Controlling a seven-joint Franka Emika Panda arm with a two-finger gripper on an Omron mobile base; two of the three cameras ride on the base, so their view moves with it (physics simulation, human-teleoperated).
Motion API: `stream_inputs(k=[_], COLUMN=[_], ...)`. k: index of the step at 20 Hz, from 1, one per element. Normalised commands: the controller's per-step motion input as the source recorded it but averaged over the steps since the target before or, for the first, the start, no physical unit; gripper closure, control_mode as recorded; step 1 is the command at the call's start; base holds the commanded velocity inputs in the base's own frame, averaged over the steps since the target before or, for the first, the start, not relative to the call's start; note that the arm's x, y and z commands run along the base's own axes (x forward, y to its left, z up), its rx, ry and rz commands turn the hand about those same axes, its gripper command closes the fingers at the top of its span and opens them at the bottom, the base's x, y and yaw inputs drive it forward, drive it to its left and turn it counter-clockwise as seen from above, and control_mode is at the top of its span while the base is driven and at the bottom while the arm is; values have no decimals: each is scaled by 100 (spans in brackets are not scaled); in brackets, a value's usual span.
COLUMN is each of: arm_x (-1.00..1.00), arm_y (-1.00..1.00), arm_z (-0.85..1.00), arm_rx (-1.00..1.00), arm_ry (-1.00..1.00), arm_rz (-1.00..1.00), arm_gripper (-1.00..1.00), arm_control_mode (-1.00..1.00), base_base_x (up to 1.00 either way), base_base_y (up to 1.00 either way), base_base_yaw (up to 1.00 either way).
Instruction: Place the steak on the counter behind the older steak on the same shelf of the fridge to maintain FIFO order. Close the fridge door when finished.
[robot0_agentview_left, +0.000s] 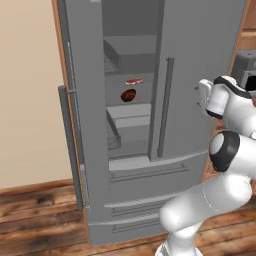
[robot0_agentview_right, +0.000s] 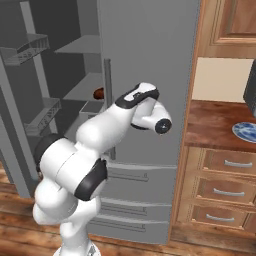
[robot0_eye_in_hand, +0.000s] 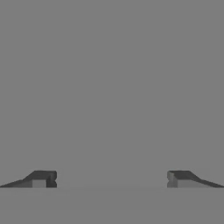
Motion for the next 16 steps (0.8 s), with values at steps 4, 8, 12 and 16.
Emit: stream_inputs(k=[4, 8, 12, 16], arm_x=[36, 26, 27, -83], arm_y=[0, 0, 4, -23], arm_z=[0, 0, 7, 77], arm_rx=[0, 0, -4, -2], arm_ry=[0, 5, 26, 3], arm_rz=[-26, -18, -2, -7], arm_gripper=[-100, -100, -100, -100], arm_control_mode=[-100, -100, -100, -100], base_base_x=[0, 0, 0, 0], base_base_y=[0, 0, 0, 0], base_base_yaw=[0, 0, 0, 0])
